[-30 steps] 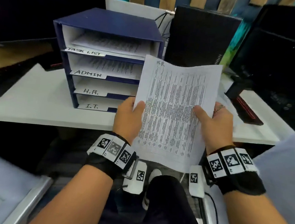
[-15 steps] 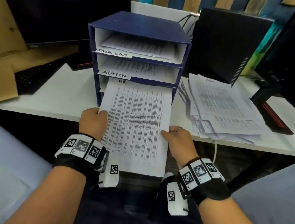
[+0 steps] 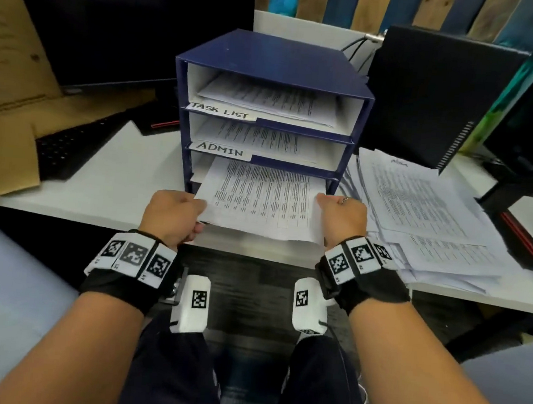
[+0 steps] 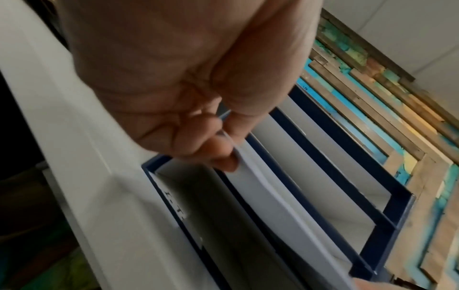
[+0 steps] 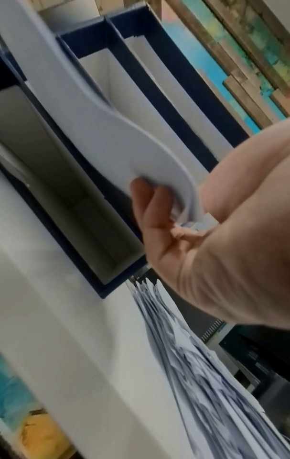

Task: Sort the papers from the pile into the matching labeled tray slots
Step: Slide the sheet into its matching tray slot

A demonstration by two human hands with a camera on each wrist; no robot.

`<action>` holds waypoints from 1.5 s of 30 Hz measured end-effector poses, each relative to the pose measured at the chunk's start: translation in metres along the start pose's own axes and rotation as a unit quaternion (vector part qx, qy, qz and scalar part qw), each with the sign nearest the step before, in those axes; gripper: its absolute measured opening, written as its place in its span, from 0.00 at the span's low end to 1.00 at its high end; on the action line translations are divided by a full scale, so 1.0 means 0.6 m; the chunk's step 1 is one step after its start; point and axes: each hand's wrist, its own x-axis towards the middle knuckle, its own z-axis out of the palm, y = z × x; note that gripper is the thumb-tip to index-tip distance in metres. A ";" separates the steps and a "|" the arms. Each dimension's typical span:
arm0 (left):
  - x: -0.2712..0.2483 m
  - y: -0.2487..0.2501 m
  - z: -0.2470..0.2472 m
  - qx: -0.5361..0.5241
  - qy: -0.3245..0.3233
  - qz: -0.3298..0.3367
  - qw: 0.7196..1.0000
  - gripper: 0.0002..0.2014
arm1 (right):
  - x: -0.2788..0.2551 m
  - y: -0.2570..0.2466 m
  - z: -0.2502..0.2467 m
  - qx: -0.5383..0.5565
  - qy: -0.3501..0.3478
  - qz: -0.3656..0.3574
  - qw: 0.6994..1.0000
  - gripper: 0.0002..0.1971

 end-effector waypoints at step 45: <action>-0.085 0.091 0.403 0.284 -0.183 0.368 0.866 0.15 | 0.138 0.018 -0.224 -0.578 -0.010 -0.097 0.810 0.15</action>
